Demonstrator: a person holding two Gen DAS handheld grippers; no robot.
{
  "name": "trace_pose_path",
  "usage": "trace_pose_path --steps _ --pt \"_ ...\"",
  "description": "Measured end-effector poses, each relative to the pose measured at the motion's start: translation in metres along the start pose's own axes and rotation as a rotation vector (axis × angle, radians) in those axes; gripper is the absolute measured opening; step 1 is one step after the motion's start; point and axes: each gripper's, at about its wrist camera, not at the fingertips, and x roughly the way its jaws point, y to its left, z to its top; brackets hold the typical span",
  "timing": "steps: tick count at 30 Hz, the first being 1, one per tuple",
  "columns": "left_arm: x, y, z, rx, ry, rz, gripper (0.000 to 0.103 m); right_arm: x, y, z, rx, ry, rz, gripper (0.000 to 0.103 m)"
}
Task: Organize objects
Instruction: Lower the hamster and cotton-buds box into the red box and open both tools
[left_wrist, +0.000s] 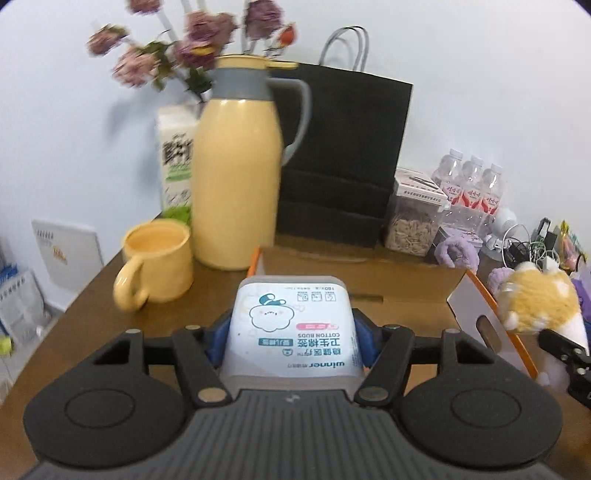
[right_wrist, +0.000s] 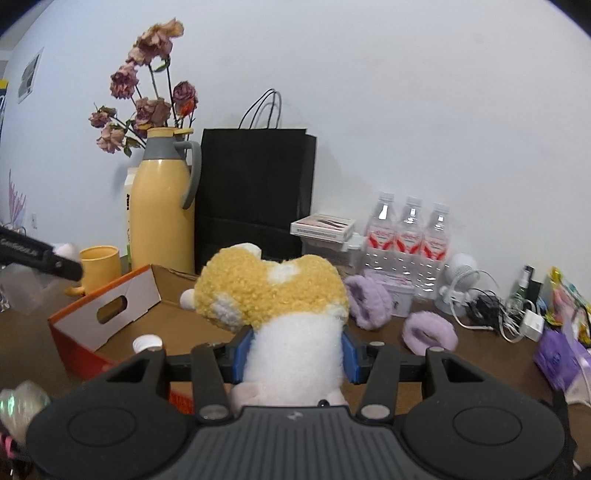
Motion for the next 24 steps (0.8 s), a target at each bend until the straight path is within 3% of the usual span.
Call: trace_pose_path --steps 6,15,24 --pt "0.055 -0.029 0.024 0.073 0.065 0.033 0.066 0.064 0.009 0.02 -0.039 0.121 0.008 0.047" --pt "0.131 -0.05 0.028 0.127 0.189 0.102 0.066 0.154 0.012 0.021 -0.028 0.32 0.011 0.047" --pt "0.157 -0.056 0.017 0.163 0.249 0.097 0.066 0.179 0.015 0.016 -0.069 0.399 -0.003 0.049"
